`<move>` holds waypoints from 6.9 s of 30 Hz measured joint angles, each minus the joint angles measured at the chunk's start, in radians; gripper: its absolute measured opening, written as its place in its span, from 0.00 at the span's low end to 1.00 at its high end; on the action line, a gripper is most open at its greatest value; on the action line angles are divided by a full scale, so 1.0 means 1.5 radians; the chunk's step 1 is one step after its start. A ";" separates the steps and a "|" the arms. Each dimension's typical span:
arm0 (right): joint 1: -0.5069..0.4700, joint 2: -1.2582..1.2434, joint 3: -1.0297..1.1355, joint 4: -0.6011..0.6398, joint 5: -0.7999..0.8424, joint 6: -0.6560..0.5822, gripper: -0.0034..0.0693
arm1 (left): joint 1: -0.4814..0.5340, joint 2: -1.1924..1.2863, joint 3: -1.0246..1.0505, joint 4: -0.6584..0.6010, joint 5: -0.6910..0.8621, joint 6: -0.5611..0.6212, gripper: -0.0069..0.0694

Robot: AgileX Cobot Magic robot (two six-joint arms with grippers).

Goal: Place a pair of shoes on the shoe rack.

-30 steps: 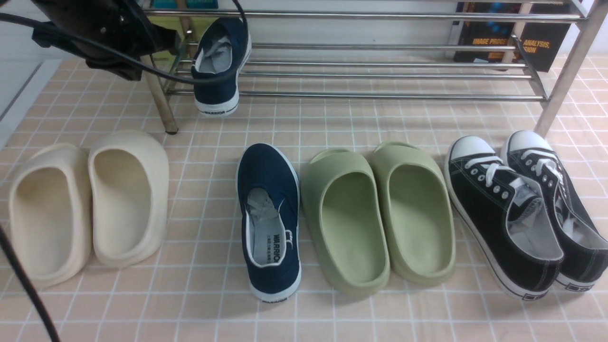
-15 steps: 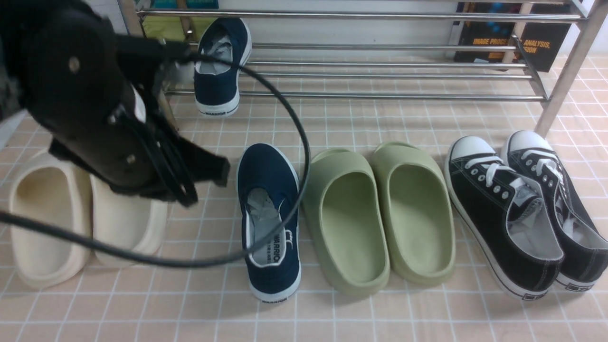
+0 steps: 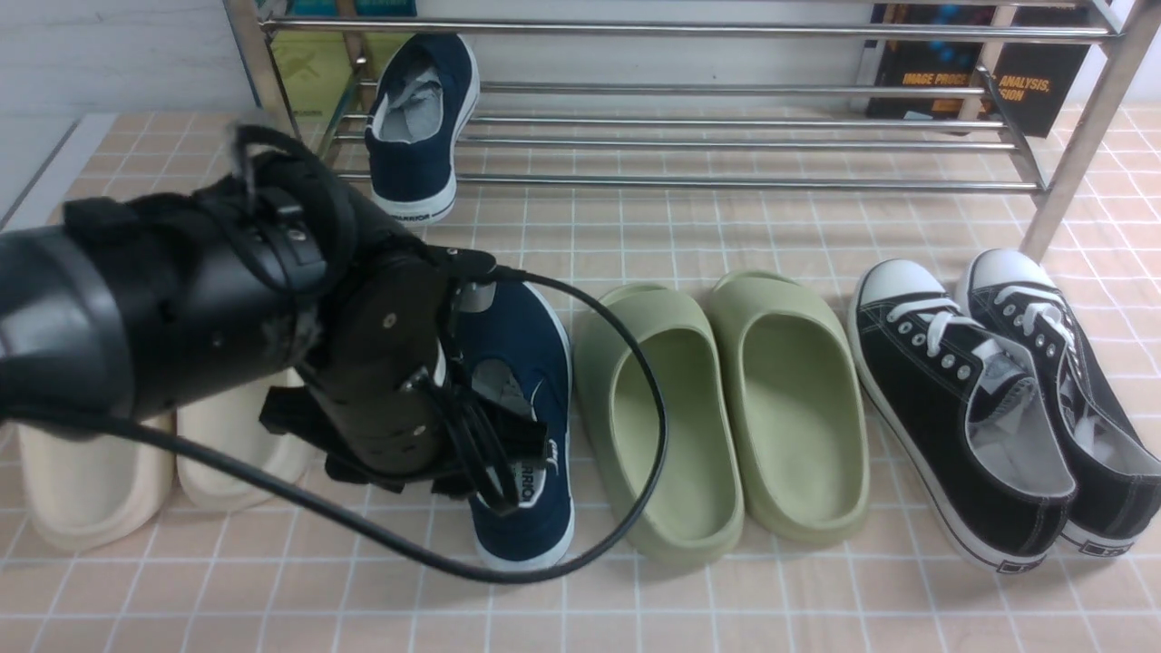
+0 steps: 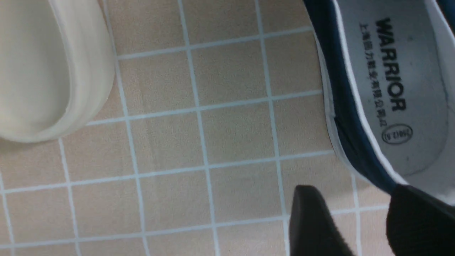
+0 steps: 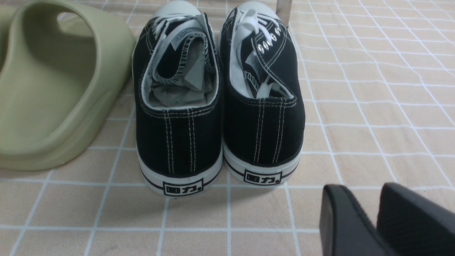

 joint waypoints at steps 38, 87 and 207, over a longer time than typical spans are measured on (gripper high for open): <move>0.000 0.000 0.000 0.000 0.000 0.000 0.34 | 0.132 0.011 -0.232 0.008 -0.033 0.050 0.13; 0.000 0.000 0.000 0.000 0.000 0.000 0.37 | 0.186 0.191 -0.307 -0.070 -0.158 0.140 0.13; 0.000 0.000 0.000 0.000 0.000 0.000 0.37 | 0.202 -0.743 0.074 -0.009 0.216 0.216 0.14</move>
